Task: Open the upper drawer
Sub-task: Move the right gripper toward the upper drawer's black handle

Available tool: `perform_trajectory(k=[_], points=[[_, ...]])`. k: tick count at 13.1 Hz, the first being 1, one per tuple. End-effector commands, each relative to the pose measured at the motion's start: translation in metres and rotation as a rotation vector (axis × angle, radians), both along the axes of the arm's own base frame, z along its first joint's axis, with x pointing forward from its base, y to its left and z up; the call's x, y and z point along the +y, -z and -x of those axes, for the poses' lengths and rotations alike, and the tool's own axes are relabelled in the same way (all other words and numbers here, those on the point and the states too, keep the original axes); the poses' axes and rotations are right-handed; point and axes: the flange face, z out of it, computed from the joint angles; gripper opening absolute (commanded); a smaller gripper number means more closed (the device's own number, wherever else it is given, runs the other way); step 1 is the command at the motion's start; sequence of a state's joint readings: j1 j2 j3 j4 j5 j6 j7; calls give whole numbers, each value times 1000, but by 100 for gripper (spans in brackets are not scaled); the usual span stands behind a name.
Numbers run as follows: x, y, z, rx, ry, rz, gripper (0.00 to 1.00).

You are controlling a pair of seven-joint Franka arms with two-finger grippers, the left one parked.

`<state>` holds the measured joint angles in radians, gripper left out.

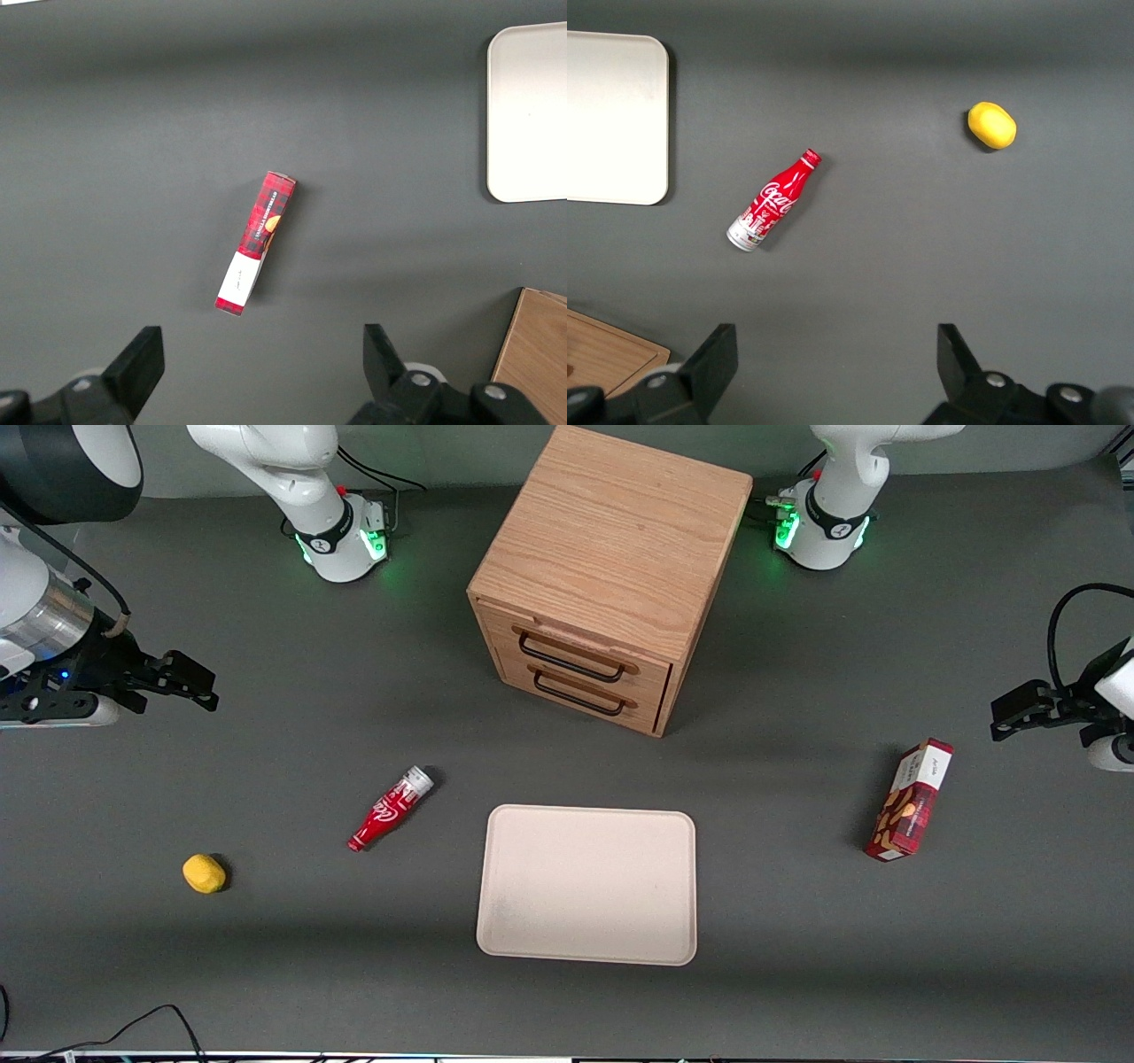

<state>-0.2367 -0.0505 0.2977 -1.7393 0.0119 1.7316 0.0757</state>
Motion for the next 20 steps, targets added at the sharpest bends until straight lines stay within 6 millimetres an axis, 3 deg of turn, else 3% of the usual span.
perform_trajectory(k=[1,4,6,8,11,14,15,17,20], points=[[-2,-2,1,1,28,2,100],[-1,-4,-9,-6,-21,-7,100],[24,-10,-25,11,-160,-34,100],[76,-19,-31,22,-273,-55,100],[184,-18,-17,41,-476,-84,100],[269,5,-3,43,-659,-40,100],[319,18,14,27,-786,22,100],[371,43,34,14,-938,73,100],[416,80,46,20,-1018,-12,100]])
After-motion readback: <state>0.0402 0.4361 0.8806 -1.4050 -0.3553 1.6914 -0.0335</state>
